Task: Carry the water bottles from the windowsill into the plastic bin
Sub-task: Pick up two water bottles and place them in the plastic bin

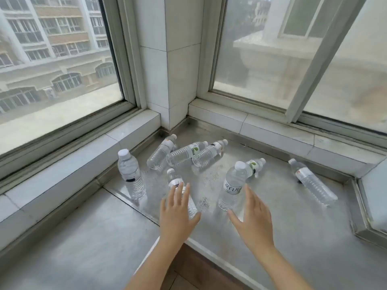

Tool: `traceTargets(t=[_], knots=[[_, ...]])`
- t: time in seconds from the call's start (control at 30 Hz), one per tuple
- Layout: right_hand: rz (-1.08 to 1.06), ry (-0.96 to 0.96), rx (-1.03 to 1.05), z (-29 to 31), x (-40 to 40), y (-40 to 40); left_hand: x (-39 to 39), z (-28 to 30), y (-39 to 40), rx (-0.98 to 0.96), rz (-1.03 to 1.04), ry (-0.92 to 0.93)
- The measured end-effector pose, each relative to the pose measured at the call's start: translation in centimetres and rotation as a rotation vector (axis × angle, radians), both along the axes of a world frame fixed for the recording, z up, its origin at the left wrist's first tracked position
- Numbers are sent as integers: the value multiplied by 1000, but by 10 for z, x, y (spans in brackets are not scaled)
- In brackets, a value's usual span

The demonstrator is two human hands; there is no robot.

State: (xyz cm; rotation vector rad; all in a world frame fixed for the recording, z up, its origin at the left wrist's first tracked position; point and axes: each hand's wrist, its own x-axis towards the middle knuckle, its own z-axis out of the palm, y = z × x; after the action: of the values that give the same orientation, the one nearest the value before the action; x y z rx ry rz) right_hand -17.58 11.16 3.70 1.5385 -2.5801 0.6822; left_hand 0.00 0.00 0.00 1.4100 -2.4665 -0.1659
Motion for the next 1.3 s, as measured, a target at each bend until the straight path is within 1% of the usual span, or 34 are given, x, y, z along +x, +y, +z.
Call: traceTargets(t=[0.07, 0.13, 0.2, 0.27, 0.37, 0.47, 0.53, 0.63, 0.77, 0.83, 0.93, 1.0, 1.1, 1.2, 1.3], knots=[[-48, -132, -8, -6, -9, -16, -11, -11, -17, 97, 49, 19], [-67, -193, 10, -10, -17, -28, -18, -21, -28, 190, 98, -15], [-81, -244, 26, -18, -23, -37, -27, -33, -34, 329, 134, -49], [-95, -296, 16, -26, -27, -44, -30, -39, -39, 469, 199, -9], [-139, -448, -51, -36, -30, -54, -35, -46, -45, 565, 291, 135], [-174, -605, -122, -41, -30, -64, -39, -48, -48, 642, 459, 378], [-182, -682, -165, -45, -31, -70, -43, -49, -53, 691, 543, 485], [-214, -728, -207, -53, -32, -75, -51, -53, -62, 703, 575, 538], [-224, -771, -255, -59, -36, -82, -60, -56, -70, 698, 611, 552], [-216, -810, -273, -59, -38, -84, -60, -51, -74, 721, 621, 638], [-204, -860, -303, -57, -43, -87, -56, -43, -79, 812, 660, 857], [-182, -862, -291, -53, -46, -88, -52, -36, -82, 877, 663, 980], [-142, -836, -270, -44, -48, -87, -46, -23, -84, 909, 608, 1128], [-87, -807, -256, -27, -45, -85, -37, -4, -82, 887, 528, 1208], [-40, -824, -280, -9, -41, -85, -28, 17, -77, 834, 466, 1262]])
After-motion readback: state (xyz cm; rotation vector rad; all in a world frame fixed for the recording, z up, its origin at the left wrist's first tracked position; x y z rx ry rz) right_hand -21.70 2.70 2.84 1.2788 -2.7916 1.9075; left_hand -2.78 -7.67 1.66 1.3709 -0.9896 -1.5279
